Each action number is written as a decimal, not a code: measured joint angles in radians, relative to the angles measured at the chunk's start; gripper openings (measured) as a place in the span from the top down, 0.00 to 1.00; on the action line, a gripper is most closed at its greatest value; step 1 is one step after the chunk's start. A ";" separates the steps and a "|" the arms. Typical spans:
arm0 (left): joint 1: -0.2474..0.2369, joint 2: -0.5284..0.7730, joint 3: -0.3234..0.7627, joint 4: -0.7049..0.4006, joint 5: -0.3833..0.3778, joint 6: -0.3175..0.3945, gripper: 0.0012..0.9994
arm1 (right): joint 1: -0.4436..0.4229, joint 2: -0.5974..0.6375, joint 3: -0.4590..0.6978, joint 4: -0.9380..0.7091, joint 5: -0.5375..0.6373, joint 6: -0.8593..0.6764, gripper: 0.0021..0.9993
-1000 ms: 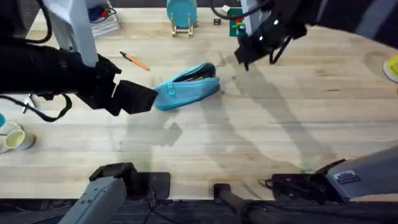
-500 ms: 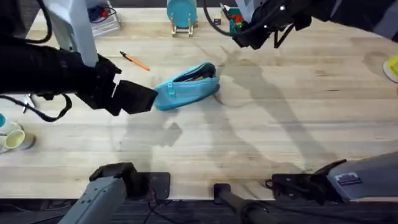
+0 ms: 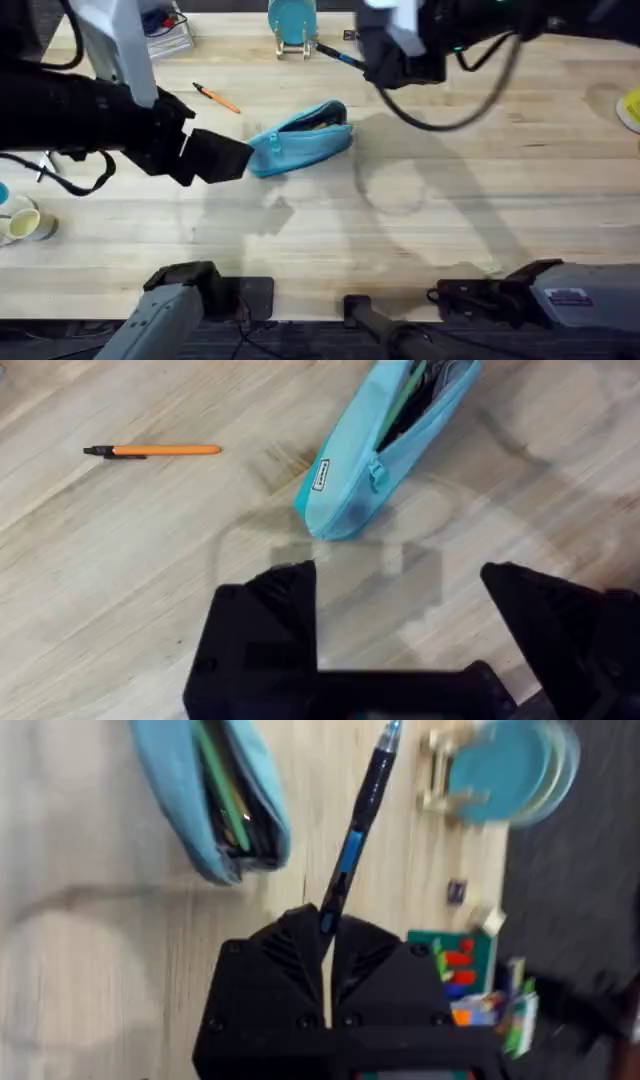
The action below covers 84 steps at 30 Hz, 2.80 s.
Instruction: Unzip the bag, pick up the pens from the table one at a time and place them inside, then zip the bag closed.
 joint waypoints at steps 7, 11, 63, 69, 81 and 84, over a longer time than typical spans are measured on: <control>0.000 0.000 0.000 0.000 0.000 0.000 0.00 | 0.000 -0.078 0.010 -0.155 -0.126 -0.220 0.97; 0.000 0.000 0.000 0.000 0.000 0.000 0.00 | -0.001 -0.060 0.010 -0.195 -0.160 -0.328 0.97; 0.000 0.000 0.000 0.000 0.000 0.000 0.00 | 0.087 0.327 0.010 0.037 -0.159 -0.478 0.72; 0.000 0.000 0.000 0.000 0.000 0.000 0.00 | 0.088 0.327 0.010 0.038 -0.150 -0.481 0.01; 0.000 0.000 0.000 0.000 0.000 0.000 0.00 | 0.089 0.327 0.010 0.042 -0.151 -0.473 0.00; 0.000 0.000 0.000 0.000 0.000 0.000 0.00 | 0.089 0.327 0.010 0.044 -0.151 -0.452 0.00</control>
